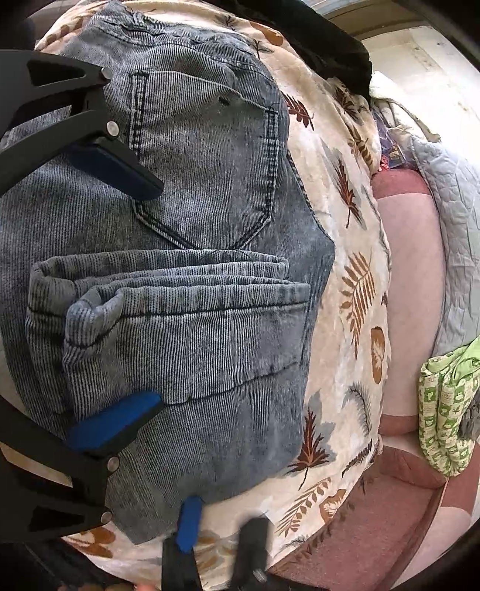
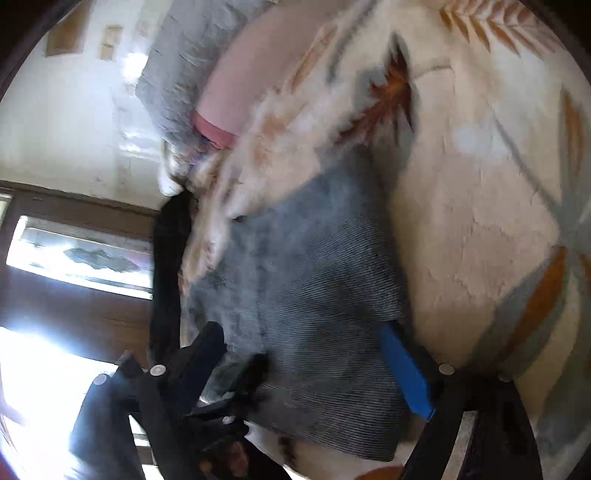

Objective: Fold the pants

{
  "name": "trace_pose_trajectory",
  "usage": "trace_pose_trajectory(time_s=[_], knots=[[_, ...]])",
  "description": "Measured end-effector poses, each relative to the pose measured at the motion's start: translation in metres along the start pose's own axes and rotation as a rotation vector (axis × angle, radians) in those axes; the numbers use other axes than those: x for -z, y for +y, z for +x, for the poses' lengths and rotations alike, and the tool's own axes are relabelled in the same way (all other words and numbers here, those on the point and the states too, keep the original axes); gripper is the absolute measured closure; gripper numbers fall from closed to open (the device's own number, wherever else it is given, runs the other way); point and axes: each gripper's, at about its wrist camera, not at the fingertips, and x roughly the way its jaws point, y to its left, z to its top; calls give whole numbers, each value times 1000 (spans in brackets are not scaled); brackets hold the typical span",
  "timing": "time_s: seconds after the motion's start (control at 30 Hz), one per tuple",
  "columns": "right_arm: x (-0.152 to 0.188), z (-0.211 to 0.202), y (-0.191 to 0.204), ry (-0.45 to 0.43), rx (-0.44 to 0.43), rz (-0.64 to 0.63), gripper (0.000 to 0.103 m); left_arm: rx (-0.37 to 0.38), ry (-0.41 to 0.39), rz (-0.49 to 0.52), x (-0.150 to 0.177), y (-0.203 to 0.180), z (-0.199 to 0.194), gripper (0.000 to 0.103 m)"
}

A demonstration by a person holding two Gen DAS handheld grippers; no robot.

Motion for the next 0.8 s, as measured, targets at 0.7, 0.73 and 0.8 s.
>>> trace_pose_trajectory(time_s=[0.7, 0.73, 0.8], knots=[[41, -14, -14, 4, -135, -29, 14, 27, -6, -162, 18, 39, -24, 0], [41, -19, -10, -6, -137, -47, 14, 36, -26, -169, 17, 41, -27, 0], [41, -23, -6, -26, -129, -52, 13, 36, -80, -203, 14, 45, -42, 0]])
